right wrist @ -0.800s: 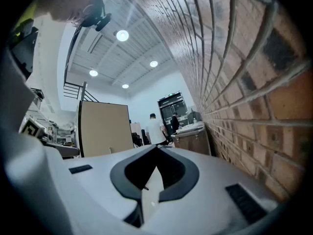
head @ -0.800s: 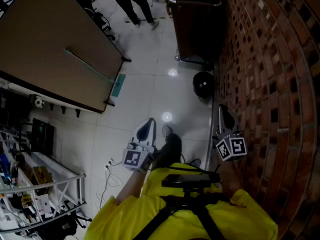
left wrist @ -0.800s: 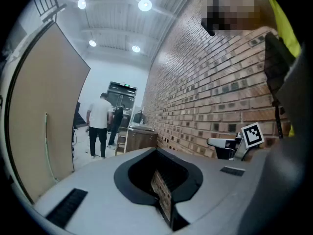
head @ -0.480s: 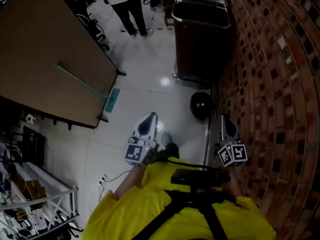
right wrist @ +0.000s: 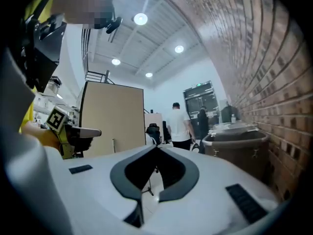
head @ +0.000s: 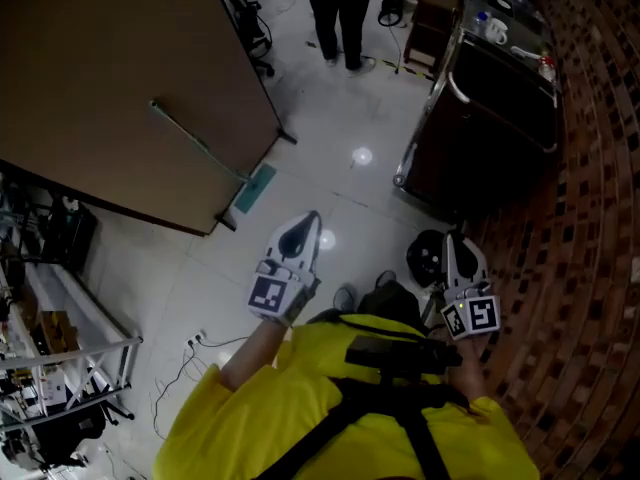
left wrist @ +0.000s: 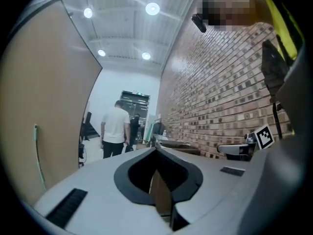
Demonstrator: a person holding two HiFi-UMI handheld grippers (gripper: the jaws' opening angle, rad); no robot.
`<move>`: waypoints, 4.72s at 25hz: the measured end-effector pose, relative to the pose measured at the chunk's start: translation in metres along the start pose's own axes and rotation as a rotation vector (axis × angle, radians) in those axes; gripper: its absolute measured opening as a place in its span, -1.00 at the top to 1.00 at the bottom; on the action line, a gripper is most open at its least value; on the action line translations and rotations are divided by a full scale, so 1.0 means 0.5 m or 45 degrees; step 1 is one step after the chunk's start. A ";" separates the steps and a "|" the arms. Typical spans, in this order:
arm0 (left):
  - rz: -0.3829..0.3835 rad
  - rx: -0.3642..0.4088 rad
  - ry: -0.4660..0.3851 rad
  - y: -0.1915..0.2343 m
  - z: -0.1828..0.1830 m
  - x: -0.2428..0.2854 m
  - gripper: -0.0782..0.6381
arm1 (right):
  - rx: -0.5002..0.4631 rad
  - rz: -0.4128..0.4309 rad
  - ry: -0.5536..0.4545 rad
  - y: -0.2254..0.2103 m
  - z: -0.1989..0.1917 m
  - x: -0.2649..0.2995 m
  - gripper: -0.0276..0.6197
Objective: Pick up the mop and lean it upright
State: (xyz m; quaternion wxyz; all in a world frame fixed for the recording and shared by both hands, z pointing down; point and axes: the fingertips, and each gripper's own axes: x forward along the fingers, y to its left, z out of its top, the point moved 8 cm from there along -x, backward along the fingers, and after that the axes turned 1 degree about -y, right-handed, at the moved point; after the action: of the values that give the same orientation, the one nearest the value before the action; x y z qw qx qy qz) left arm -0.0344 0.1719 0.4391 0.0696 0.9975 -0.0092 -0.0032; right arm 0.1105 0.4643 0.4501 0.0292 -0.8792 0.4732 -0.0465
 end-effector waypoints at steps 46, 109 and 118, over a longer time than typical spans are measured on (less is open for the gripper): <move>1.286 -0.141 -0.022 1.199 0.082 -0.201 0.77 | -0.279 0.938 0.459 1.086 -0.362 1.721 0.33; 1.292 -0.099 -0.043 1.185 0.108 -0.229 0.77 | -0.260 1.247 0.295 0.941 -0.247 1.559 0.60; 1.319 -0.107 -0.036 1.182 0.096 -0.258 0.77 | -0.347 1.146 0.420 1.024 -0.349 1.614 0.60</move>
State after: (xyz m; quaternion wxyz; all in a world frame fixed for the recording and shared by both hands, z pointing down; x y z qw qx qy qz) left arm -0.1742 -0.4176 0.4743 0.1019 0.8583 -0.5025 0.0177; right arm 0.1087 -0.4924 0.6183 -0.1440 -0.5644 0.8060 -0.1054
